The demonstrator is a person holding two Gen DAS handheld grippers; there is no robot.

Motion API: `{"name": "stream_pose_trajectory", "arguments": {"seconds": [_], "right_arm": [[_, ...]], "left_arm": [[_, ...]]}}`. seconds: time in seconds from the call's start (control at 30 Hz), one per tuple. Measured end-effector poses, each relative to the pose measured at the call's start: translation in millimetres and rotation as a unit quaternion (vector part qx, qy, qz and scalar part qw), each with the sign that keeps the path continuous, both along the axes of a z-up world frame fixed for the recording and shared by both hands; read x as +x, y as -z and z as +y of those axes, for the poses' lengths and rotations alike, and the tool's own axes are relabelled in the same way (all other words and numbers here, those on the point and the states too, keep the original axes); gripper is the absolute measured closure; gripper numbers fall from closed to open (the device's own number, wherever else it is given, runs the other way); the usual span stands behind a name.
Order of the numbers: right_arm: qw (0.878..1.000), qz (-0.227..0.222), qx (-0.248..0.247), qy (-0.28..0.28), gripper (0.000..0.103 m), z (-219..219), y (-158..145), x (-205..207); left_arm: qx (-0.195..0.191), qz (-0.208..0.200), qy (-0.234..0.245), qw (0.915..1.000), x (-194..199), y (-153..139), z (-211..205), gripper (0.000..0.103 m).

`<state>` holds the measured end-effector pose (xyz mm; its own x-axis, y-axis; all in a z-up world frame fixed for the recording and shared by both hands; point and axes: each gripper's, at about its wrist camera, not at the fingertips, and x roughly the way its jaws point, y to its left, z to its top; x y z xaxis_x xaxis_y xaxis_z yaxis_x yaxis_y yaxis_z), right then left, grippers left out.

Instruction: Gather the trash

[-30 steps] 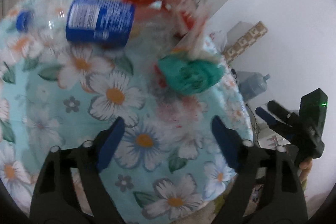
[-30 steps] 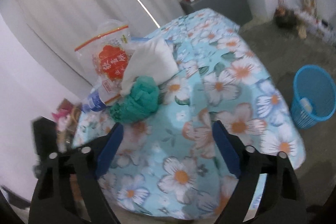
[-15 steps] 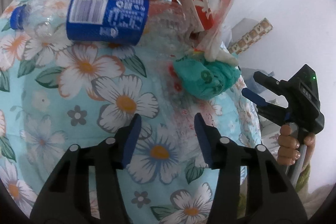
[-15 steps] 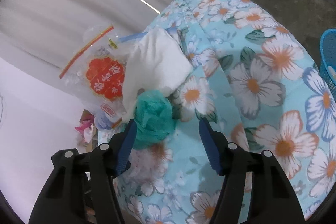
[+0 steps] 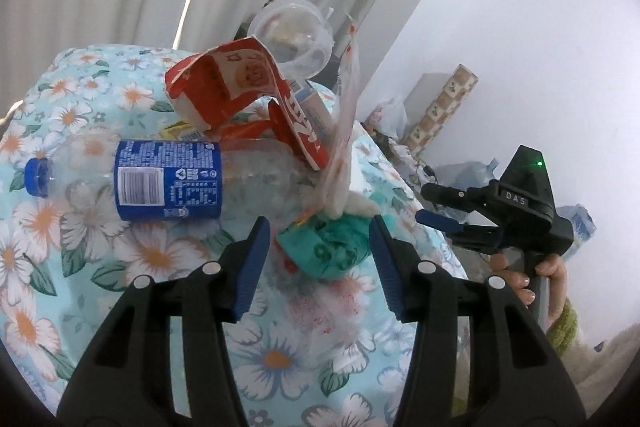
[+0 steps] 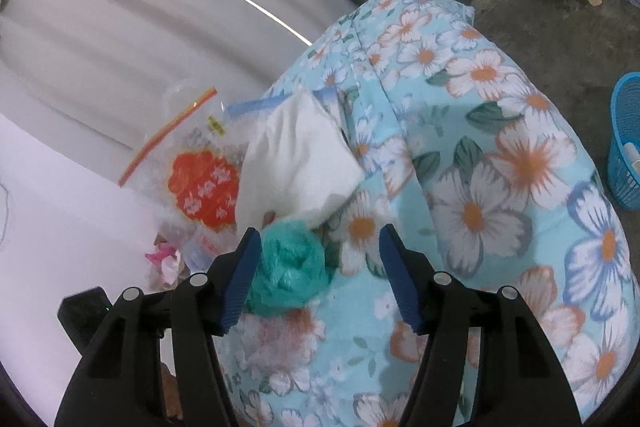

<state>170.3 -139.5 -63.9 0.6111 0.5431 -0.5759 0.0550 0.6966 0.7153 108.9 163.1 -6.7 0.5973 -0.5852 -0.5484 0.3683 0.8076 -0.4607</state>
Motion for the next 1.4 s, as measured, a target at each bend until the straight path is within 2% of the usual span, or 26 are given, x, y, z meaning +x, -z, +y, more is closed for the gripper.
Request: {"name": "stream_pose_trajectory", "arguments": {"seconds": [0.2,0.3,0.4,0.47,0.6,0.73,0.83,1.2,1.4], "right_arm": [[0.999,0.015,0.045,-0.003,0.042,-10,15,45],[0.996,0.045,0.078,-0.001,0.042,-14,36,72],[0.995,0.063,0.082,-0.005,0.042,-9,49,88],[0.995,0.062,0.073,-0.008,0.046,-4,53,92],[0.995,0.056,0.076,-0.015,0.068,-3,53,94],[0.996,0.040,0.075,-0.027,0.089,-2,46,90],[0.996,0.023,0.082,-0.033,0.096,-5,36,83],[0.995,-0.032,0.091,-0.025,0.099,-26,-4,44],[0.994,-0.055,0.098,-0.005,0.099,-54,-18,-11]], "left_arm": [[0.007,0.012,0.006,0.9999,-2,8,-5,0.056],[0.018,0.026,0.008,0.9995,-8,17,-6,0.056],[0.029,0.041,0.010,0.9987,-15,26,-6,0.056],[0.036,0.048,0.012,0.9981,-20,32,-7,0.056],[0.044,0.056,0.013,0.9973,-29,38,-6,0.056],[0.043,0.052,0.020,0.9975,-30,37,-9,0.057],[0.047,0.042,0.029,0.9976,-29,33,-16,0.057],[0.048,0.031,0.041,0.9975,-23,30,-30,0.060],[0.048,0.028,0.044,0.9975,-24,28,-33,0.062]]}}
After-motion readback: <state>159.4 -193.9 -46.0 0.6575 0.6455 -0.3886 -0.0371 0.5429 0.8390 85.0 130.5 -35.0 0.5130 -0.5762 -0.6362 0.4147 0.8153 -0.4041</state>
